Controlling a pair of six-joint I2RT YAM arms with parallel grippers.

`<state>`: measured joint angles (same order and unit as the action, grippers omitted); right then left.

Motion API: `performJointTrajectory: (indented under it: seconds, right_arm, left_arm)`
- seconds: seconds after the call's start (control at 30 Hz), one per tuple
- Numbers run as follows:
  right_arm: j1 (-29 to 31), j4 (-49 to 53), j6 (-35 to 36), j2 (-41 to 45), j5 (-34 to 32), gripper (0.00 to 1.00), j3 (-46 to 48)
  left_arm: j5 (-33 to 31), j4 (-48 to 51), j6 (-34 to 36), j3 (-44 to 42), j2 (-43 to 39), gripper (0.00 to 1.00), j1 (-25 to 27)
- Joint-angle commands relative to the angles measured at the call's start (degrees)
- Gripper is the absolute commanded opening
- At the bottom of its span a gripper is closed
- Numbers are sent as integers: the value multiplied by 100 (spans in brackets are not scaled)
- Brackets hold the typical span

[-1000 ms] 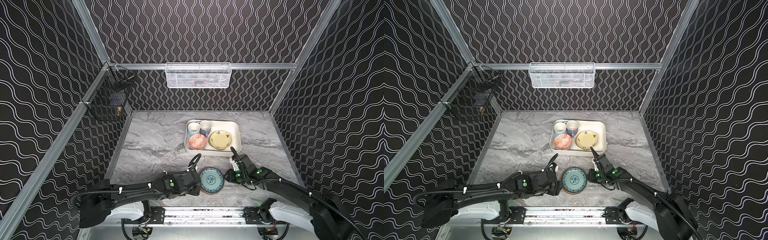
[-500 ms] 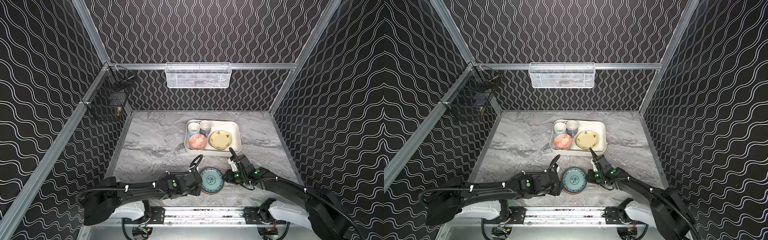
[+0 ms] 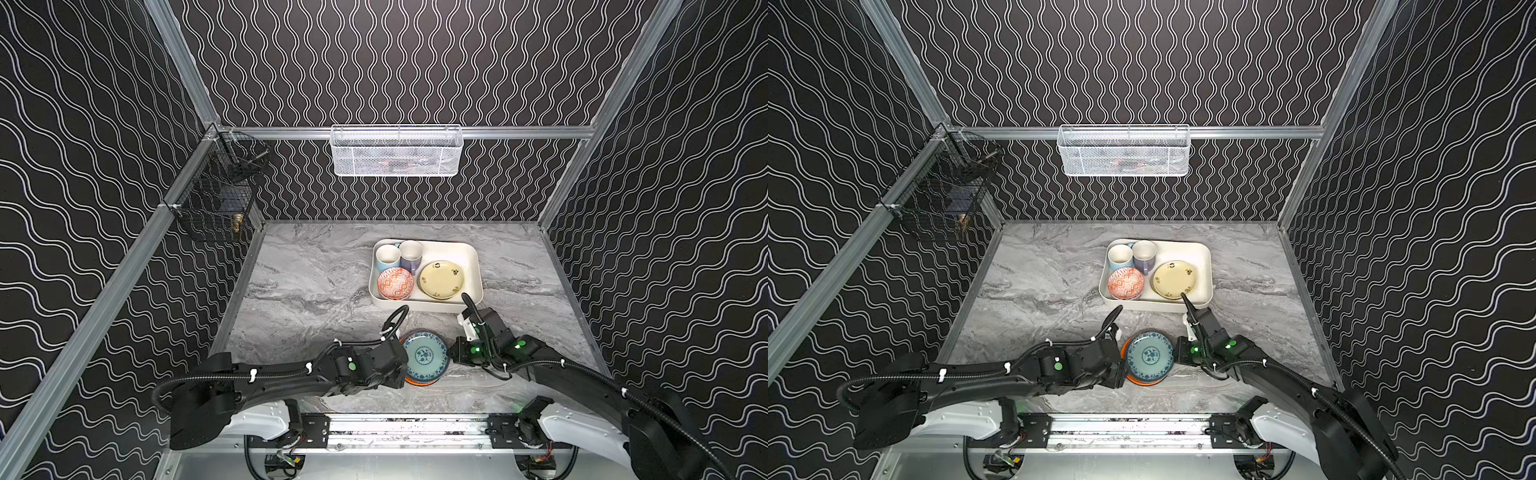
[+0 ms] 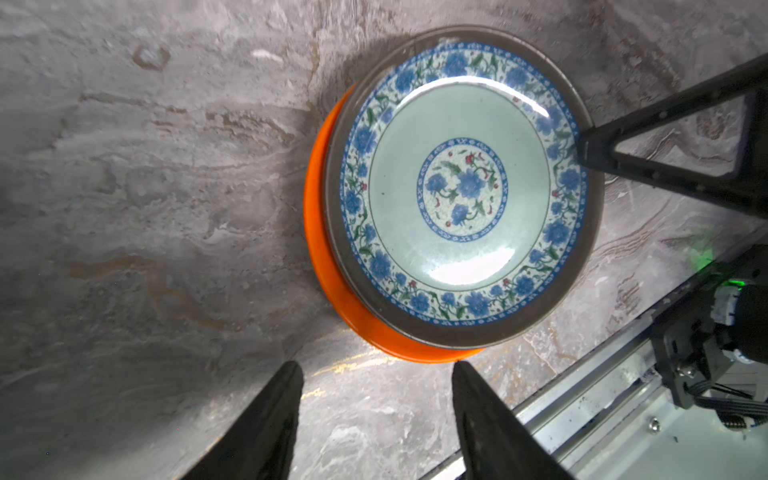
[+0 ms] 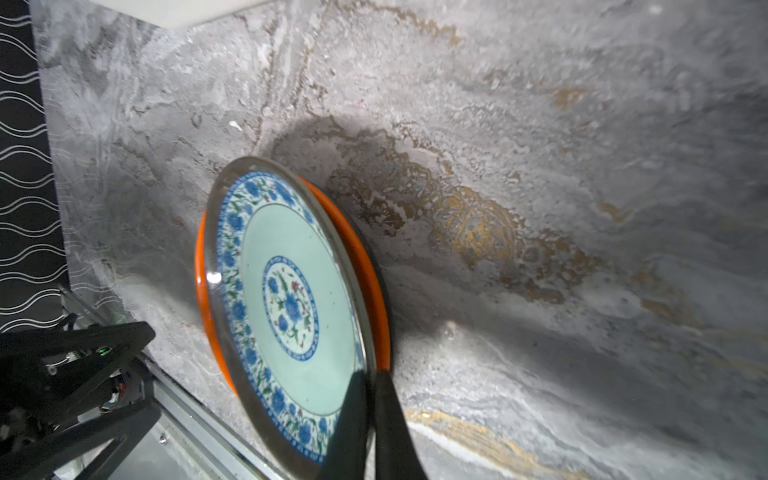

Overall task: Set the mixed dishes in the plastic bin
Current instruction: 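Hold the orange plate with the left gripper while the right lifts the blue-floral plate, then carry the blue-floral plate with the right gripper and lower it into the bin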

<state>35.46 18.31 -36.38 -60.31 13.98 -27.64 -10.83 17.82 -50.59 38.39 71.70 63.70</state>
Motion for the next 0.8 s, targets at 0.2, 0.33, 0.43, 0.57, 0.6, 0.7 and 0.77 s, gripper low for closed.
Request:
performJointTrajectory:
  seconds: [0.2,0.33,0.43,0.57,0.6,0.7,0.77]
  right_arm:
    - [-22,271,41,385,126,0,-294]
    - [-37,298,13,456,126,0,-356]
    - [-89,452,59,548,15,0,-480]
    - [-206,798,212,668,-306,0,-772]
    - [-252,891,255,688,-383,0,-869]
    - [-514,1092,421,676,-444,0,-1191]
    - [-797,1202,563,609,-390,0,-1431]
  left_arm:
    - [-741,839,93,317,-379,87,-7]
    - [-907,1095,38,403,-507,98,-7]
    - [-1034,1314,42,508,-623,99,-7]
    - [-1334,1680,83,796,-675,99,-22]
    - [-1380,1742,113,862,-675,98,-31]
    - [-1374,1808,235,1065,-658,98,-132]
    - [-1319,1832,366,1224,-617,99,-237]
